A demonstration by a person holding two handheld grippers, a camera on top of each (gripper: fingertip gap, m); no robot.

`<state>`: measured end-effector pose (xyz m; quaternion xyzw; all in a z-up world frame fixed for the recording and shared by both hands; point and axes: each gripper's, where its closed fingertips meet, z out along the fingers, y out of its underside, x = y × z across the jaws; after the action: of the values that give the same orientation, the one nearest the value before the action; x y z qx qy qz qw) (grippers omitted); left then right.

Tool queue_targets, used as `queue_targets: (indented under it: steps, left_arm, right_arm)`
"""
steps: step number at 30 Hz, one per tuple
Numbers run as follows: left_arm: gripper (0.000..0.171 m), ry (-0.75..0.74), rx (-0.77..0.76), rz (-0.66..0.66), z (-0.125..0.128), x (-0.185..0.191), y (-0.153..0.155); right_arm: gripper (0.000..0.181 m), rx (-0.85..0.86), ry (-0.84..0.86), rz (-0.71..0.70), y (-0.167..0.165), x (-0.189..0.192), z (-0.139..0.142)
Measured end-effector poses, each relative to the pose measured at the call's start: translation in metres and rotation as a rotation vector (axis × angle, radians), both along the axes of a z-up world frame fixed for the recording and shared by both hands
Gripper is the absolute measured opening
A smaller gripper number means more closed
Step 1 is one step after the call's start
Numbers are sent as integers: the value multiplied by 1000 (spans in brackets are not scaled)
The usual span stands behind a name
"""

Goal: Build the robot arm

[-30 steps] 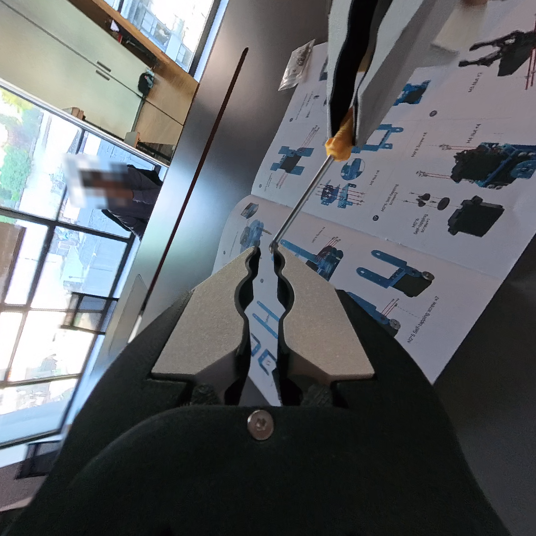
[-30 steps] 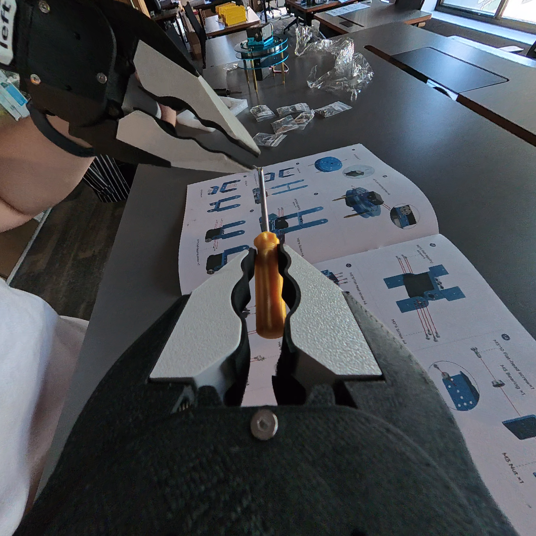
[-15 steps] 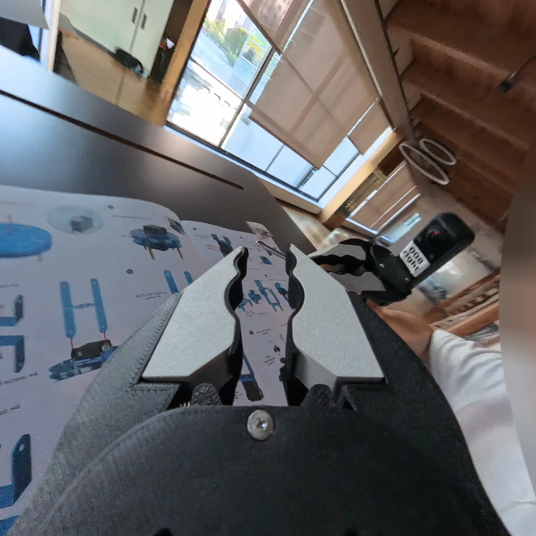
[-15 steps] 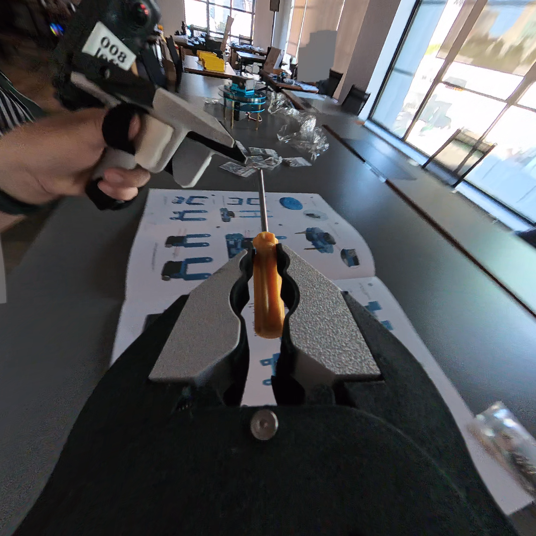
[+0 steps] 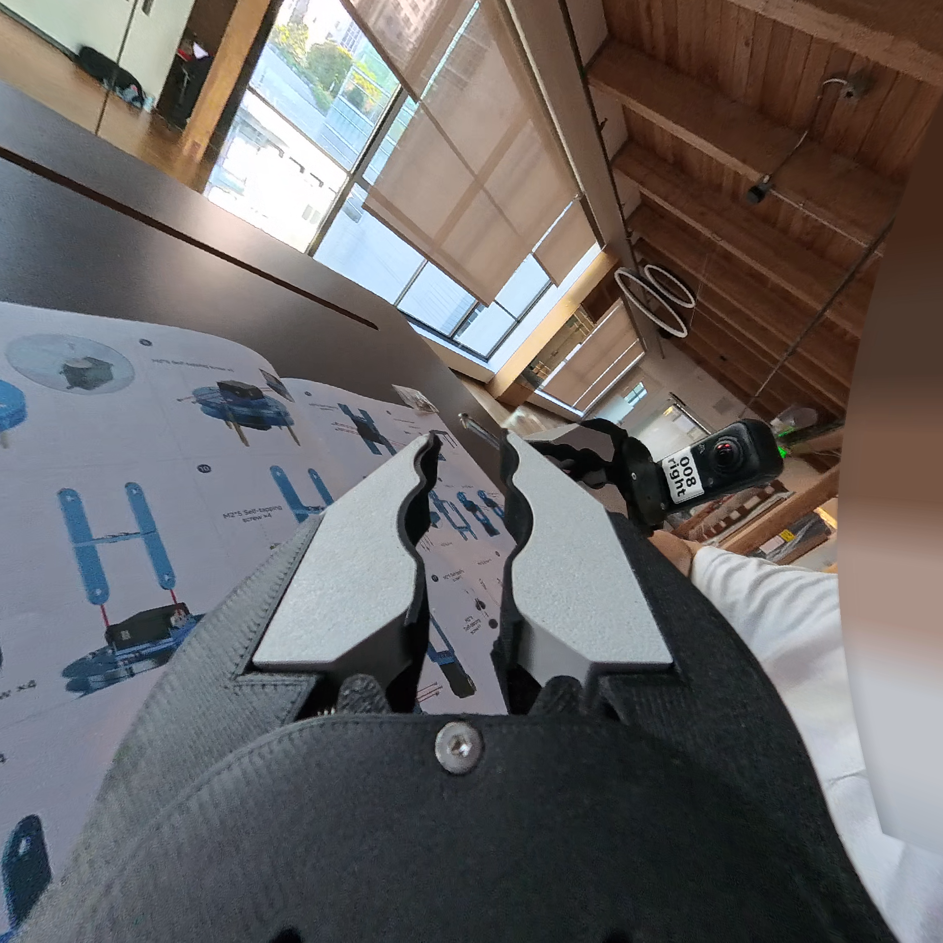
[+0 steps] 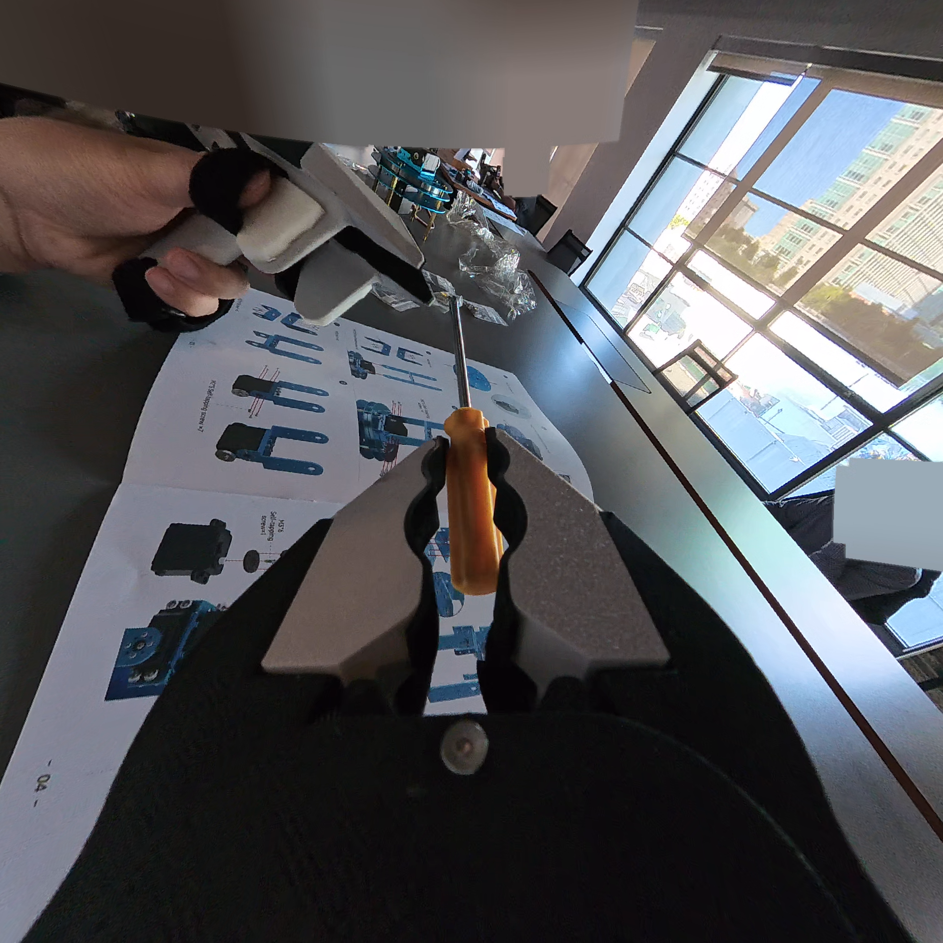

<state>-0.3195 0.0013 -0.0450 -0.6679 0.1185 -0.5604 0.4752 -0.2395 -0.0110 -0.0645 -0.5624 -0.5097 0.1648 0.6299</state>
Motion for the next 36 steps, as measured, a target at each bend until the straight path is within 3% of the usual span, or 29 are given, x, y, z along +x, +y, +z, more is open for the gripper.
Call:
queue_targets:
  steps: [14, 25, 34, 36]
  left_arm:
    - [16, 239, 148, 116, -10, 3, 4]
    - [3, 289, 203, 141, -9, 4, 1]
    - [3, 305, 209, 154, -10, 1, 2]
    - [12, 305, 211, 169, -10, -2, 4]
  right_arm:
    - [13, -16, 2, 28, -6, -3, 0]
    - [14, -26, -11, 31, -6, -3, -2]
    - [13, -31, -13, 30, -5, -2, -3]
    - [13, -47, -5, 36, -5, -2, -3]
